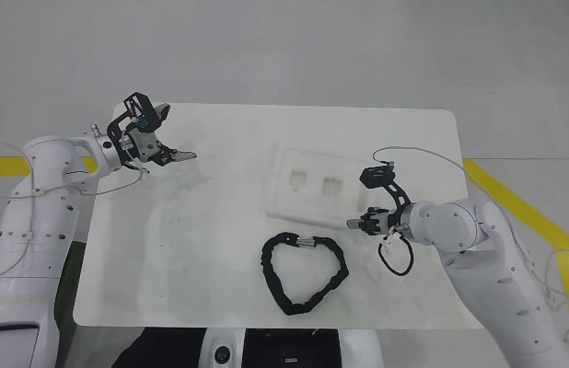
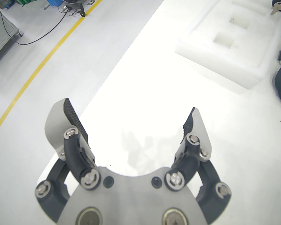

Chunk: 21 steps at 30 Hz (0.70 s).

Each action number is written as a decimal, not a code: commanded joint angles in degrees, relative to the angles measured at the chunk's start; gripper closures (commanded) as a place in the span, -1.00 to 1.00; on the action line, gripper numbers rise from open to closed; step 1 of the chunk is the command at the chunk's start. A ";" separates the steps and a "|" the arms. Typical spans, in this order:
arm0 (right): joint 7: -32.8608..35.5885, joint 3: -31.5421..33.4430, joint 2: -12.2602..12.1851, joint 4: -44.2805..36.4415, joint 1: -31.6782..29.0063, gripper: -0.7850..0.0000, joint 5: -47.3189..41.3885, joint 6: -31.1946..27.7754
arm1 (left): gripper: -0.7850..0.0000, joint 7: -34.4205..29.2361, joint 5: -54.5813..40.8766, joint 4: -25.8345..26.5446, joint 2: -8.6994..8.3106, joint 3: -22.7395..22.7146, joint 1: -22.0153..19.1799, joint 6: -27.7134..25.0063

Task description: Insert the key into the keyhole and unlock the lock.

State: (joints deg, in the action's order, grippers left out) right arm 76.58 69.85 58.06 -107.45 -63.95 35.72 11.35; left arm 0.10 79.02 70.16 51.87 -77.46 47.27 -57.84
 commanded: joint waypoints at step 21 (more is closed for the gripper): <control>0.27 -1.24 -0.18 1.13 1.56 1.00 3.82 3.80 | -1.00 0.00 0.00 0.00 0.00 0.00 0.00 0.00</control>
State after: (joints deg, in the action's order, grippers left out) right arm 76.74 68.64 57.89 -106.38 -62.43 39.41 15.03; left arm 0.10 79.02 70.16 51.87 -77.46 47.27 -57.84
